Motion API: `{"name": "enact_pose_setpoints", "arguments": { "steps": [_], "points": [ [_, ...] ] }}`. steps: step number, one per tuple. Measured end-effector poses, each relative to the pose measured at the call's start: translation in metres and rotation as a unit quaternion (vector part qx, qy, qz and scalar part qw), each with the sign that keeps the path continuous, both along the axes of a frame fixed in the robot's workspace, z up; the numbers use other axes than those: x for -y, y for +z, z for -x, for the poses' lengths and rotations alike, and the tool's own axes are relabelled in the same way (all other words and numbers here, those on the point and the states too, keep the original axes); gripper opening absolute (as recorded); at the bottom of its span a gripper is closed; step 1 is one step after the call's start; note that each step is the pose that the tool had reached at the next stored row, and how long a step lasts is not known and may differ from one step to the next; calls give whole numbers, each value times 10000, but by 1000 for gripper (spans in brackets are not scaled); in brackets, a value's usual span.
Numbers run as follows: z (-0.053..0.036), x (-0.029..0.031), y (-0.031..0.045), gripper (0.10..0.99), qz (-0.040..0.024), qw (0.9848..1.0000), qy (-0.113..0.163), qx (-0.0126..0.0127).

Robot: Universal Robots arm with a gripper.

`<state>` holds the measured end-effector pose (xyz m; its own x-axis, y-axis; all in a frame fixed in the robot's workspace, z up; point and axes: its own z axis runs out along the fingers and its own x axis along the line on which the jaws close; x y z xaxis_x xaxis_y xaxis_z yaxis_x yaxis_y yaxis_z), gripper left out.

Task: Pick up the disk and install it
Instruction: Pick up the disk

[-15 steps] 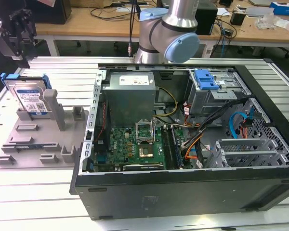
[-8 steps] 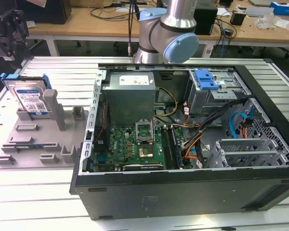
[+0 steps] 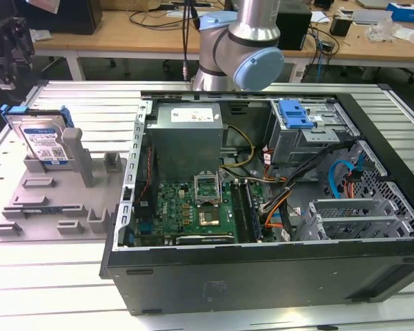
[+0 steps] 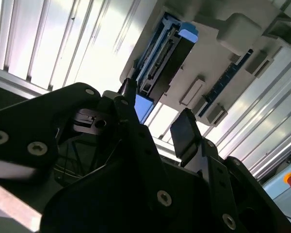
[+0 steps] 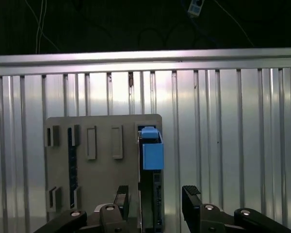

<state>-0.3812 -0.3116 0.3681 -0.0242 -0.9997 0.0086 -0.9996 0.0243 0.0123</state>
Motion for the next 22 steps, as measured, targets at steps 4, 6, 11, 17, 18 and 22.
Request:
{"name": "enact_pose_setpoints", "arguments": {
  "steps": [4, 6, 11, 17, 18, 22],
  "points": [
    [66, -1, -26, 561, 0, 10000, 78, 0],
    [103, -2, -42, 561, 0, 9999, 120, 1],
    [142, -2, -127, 561, 0, 9999, 148, 6],
    [158, -2, -213, 561, 0, 9999, 148, 7],
    [162, -2, -220, 561, 0, 9999, 148, 6],
    [178, -2, -254, 561, 0, 9999, 148, 8]
  ]
}}
